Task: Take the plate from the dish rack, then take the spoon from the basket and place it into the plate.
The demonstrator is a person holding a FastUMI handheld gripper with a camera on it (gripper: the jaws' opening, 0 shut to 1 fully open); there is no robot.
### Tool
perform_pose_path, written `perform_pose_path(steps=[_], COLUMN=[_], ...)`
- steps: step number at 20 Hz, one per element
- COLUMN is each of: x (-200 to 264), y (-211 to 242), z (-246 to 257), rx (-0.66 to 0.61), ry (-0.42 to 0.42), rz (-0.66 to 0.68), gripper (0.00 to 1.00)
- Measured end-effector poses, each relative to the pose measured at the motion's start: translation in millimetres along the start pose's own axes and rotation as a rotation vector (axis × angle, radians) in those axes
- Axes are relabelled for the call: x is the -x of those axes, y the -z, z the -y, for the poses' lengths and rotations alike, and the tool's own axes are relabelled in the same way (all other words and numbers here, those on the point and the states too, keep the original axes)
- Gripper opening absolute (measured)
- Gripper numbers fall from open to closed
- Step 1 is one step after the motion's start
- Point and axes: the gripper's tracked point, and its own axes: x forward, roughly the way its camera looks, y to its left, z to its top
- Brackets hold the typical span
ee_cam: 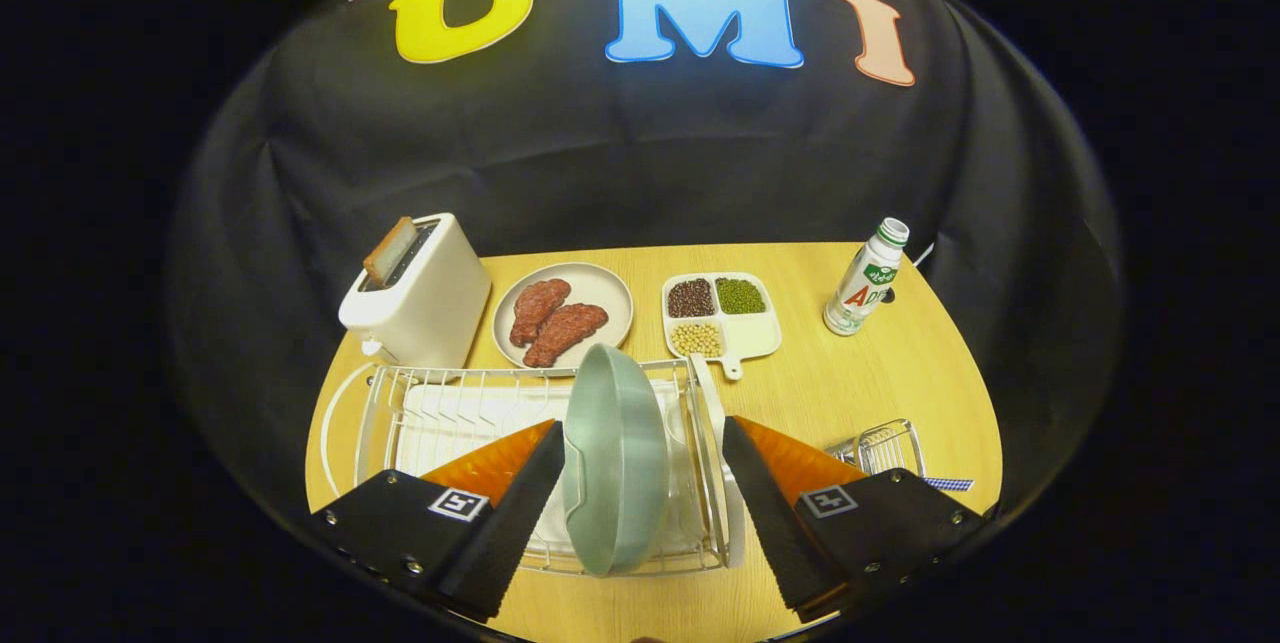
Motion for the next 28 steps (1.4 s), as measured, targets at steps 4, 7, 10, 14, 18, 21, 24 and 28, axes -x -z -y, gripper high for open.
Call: perform_pose_path(steps=[4, 7, 10, 14, 18, 21, 24, 28], x=[-24.0, -31.2, -35.2, -20.0, -7.6, 2.3, 20.1, 48.0], y=[10.1, 26.1, 26.8, 14.0, -4.2, -11.4, -20.7, -18.6], z=[6.5, 3.7, 1.1, 0.4, 3.2, 3.1, 10.8, 28.2], rx=[0.031, 0.03, 0.041, 0.083, 0.142, 0.114, 0.094, 0.027], ry=[0.08, 0.113, 0.12, 0.197, 0.255, 0.23, 0.21, 0.143], rz=[-0.028, -0.081, -0.072, -0.06, -0.023, -0.009, 0.018, 0.024], gripper=[0.79, 0.56, 0.23, 0.23, 0.23, 0.23, 0.23, 0.23])
